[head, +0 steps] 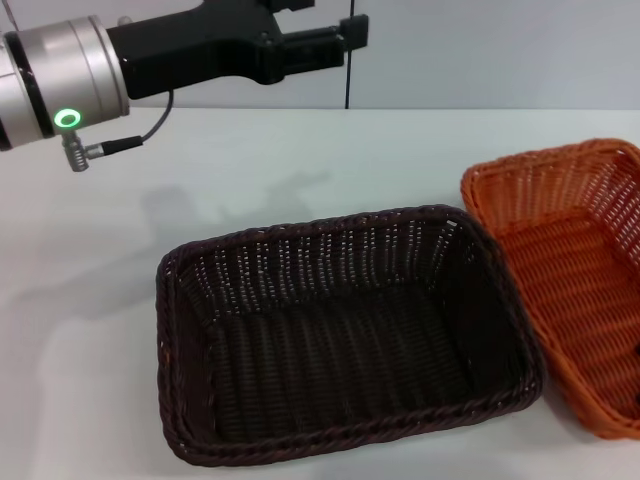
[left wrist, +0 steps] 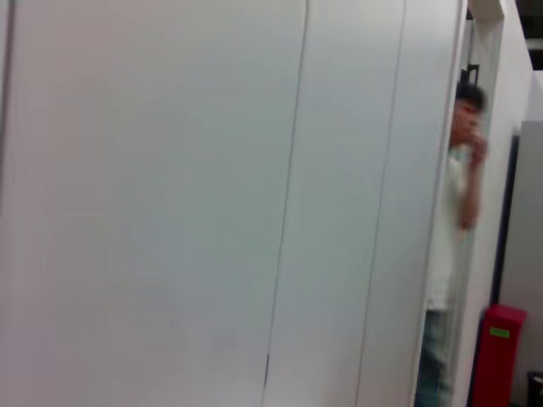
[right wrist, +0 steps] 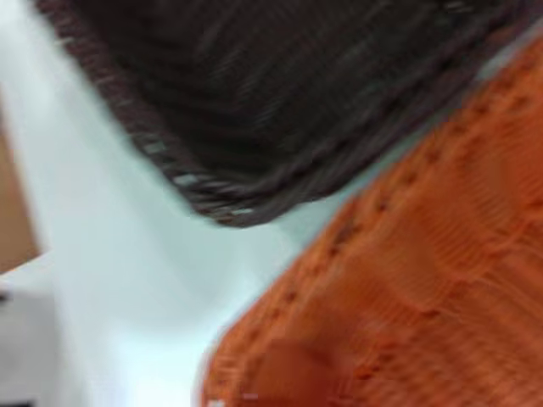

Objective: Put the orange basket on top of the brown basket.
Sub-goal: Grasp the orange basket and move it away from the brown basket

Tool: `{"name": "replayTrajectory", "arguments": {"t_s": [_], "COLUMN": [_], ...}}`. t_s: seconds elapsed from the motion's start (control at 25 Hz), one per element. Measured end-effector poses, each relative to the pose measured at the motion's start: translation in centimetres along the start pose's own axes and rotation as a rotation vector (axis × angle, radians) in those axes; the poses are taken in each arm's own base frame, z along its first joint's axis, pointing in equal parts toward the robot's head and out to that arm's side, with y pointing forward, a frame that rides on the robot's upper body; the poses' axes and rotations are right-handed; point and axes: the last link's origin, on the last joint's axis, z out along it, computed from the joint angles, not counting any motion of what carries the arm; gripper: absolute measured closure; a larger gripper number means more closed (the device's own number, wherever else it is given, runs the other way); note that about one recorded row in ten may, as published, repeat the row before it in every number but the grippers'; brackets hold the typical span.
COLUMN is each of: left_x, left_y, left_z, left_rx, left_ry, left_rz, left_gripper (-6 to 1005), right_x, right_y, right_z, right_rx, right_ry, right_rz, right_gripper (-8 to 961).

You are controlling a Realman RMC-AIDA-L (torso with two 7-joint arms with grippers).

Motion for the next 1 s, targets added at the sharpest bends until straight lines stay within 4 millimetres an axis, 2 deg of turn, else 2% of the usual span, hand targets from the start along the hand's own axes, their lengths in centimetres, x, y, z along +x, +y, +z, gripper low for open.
{"name": "replayTrajectory", "arguments": {"t_s": [0.2, 0.32, 0.36, 0.4, 0.44, 0.52, 0.56, 0.8, 0.88, 0.96, 1.0], "left_x": [0.0, 0.3, 0.4, 0.4, 0.4, 0.4, 0.4, 0.1, -0.1, -0.3, -0.3], "left_y": [-0.6, -1.0, -1.2, -1.2, -1.3, -1.4, -1.5, -1.9, -2.0, -2.0, -2.0], "left_z": [0.0, 0.1, 0.2, 0.2, 0.3, 0.3, 0.2, 0.1, 0.1, 0.0, 0.0], "left_rx": [0.012, 0.018, 0.021, 0.021, 0.025, 0.028, 0.032, 0.046, 0.047, 0.050, 0.050], "left_ry": [0.009, 0.018, 0.022, 0.022, 0.023, 0.024, 0.025, 0.028, 0.029, 0.035, 0.035], "left_rz": [-0.018, -0.026, -0.029, -0.029, -0.030, -0.030, -0.031, -0.039, -0.042, -0.053, -0.053], "left_gripper": [136, 137, 137, 137, 137, 137, 136, 136, 136, 136, 136], "right_x": [-1.0, -2.0, -2.8, -2.8, -3.6, -3.9, -4.7, -6.4, -7.0, -7.2, -7.2], "right_y": [1.2, 2.5, 3.5, 3.5, 4.6, 5.0, 5.9, 7.0, 6.7, 4.6, 4.6], "right_z": [0.0, 0.5, 1.2, 1.2, 1.8, 1.9, 2.3, 2.8, 1.8, -1.7, -1.7], "right_rx": [-0.043, -0.108, -0.166, -0.166, -0.235, -0.256, -0.313, -0.375, -0.341, -0.169, -0.169], "right_ry": [0.029, 0.068, 0.101, 0.101, 0.124, 0.126, 0.125, 0.108, 0.046, -0.112, -0.112], "right_rz": [-0.056, -0.112, -0.151, -0.151, -0.197, -0.211, -0.258, -0.334, -0.356, -0.341, -0.341], "right_gripper": [287, 287, 287, 287, 287, 287, 287, 287, 287, 287, 287]}}
